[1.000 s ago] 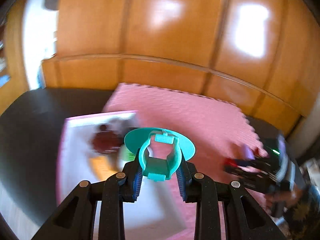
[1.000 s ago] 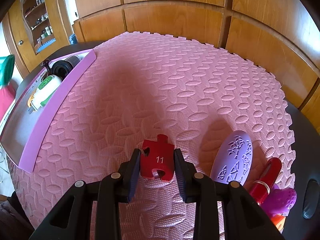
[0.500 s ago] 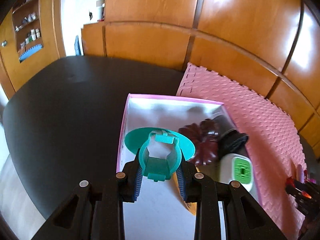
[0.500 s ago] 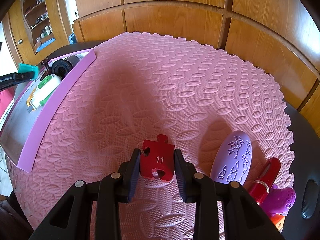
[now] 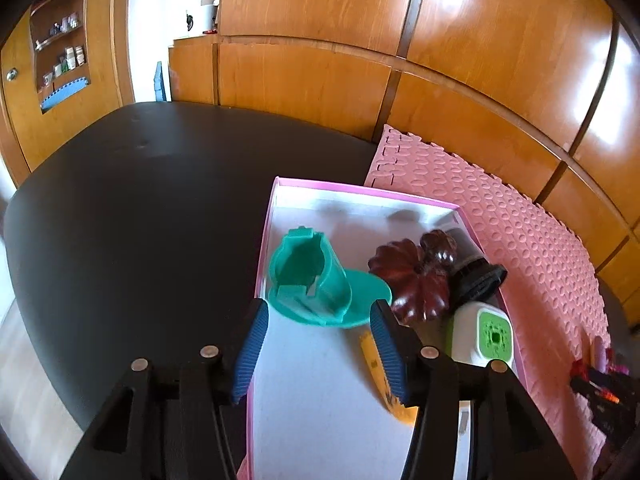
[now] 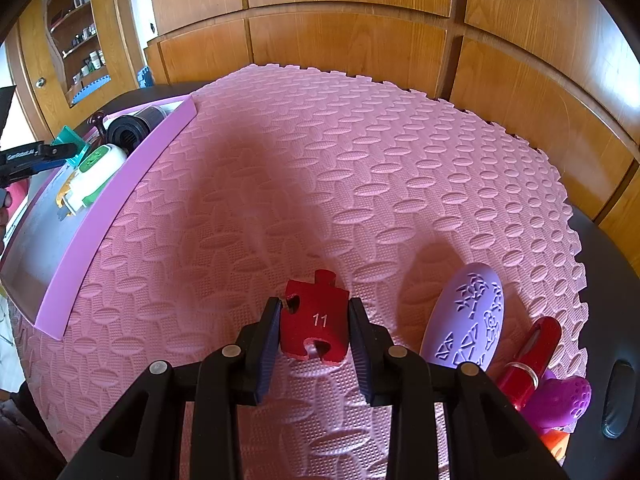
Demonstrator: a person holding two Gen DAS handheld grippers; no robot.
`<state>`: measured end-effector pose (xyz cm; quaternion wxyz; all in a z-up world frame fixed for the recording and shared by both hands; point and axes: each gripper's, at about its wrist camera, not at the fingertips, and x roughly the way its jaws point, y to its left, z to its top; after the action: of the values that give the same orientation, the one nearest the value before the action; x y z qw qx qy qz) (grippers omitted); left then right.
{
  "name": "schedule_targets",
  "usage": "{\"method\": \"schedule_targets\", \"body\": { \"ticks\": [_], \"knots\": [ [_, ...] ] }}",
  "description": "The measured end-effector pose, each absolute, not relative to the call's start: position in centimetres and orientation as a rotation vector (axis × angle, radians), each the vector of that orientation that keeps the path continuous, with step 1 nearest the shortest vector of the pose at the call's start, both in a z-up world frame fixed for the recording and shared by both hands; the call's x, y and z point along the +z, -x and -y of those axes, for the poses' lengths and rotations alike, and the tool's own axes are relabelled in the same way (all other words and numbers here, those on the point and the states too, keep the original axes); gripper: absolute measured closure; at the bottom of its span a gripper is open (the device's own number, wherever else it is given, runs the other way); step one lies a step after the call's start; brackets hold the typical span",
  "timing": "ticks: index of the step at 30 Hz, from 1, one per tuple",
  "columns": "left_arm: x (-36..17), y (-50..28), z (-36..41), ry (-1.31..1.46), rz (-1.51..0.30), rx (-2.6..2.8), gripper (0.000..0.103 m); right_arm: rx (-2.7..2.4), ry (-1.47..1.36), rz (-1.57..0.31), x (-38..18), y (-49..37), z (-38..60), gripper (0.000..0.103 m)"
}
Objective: Organize rigid objects
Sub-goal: 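Carry the teal spool into the tray and open the left tool, then withdraw the left tool from the tray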
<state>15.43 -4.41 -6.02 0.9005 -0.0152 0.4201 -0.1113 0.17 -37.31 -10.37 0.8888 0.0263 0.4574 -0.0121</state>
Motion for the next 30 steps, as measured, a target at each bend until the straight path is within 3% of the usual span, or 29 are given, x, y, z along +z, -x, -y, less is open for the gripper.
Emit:
{"method": "schedule_targets", "body": {
  "ticks": [30],
  "knots": [
    [-3.6,-6.0,5.5,-0.052,-0.787,-0.234,0.046,-0.037,-0.047,-0.921,-10.5,0.3,36.8,0.071]
  ]
}}
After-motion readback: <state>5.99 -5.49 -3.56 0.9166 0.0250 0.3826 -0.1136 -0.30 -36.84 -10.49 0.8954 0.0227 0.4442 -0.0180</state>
